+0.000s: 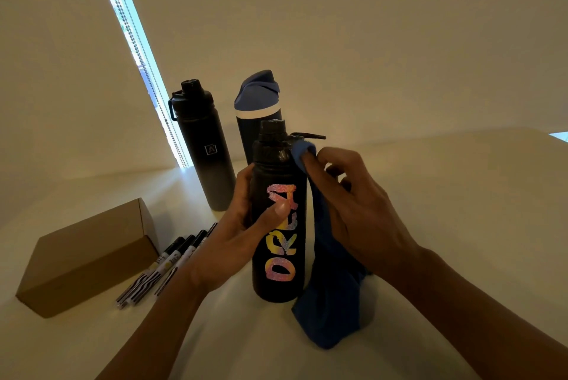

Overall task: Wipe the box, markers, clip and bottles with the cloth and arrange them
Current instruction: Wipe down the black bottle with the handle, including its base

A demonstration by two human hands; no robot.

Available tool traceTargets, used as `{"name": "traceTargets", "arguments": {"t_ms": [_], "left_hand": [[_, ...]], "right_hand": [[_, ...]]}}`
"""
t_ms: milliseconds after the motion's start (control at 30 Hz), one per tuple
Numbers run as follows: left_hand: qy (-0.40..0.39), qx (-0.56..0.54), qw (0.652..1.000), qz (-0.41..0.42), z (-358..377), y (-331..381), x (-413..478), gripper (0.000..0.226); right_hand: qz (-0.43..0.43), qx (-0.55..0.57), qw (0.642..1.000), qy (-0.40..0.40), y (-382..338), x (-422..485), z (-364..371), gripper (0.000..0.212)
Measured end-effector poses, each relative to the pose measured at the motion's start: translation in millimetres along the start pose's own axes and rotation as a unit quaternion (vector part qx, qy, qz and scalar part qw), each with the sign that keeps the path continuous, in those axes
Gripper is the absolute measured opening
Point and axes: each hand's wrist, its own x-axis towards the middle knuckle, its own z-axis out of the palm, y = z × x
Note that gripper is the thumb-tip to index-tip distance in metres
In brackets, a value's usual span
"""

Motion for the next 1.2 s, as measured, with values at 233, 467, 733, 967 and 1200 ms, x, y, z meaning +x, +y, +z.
{"name": "traceTargets", "arguments": {"t_ms": [233, 467, 733, 967, 1200], "left_hand": [[0.003, 0.011, 1.0, 0.0, -2.9, -0.8, 0.8, 0.072], [-0.015, 0.023, 1.0, -0.001, -4.1, -1.2, 1.4, 0.066], [-0.014, 0.033, 0.999, 0.012, -5.0, -1.7, 2.2, 0.073], [-0.002, 0.044, 0.999, 0.026, -5.3, -1.2, 2.2, 0.067], [-0.002, 0.034, 0.999, 0.037, -4.4, -3.8, 4.0, 0.093]], "right_hand": [[-0.017, 0.026, 0.999, -0.01, -5.6, -12.0, 7.7, 0.035], [-0.029, -0.004, 0.999, 0.016, -13.3, 2.5, -1.4, 0.043], [-0.038, 0.002, 0.999, 0.032, -15.4, 6.1, -6.7, 0.051], [-0.06, -0.072, 0.995, -0.022, -15.8, -9.7, -1.9, 0.047], [-0.068, -0.051, 0.996, 0.027, -18.8, 5.1, 1.1, 0.05]]}}
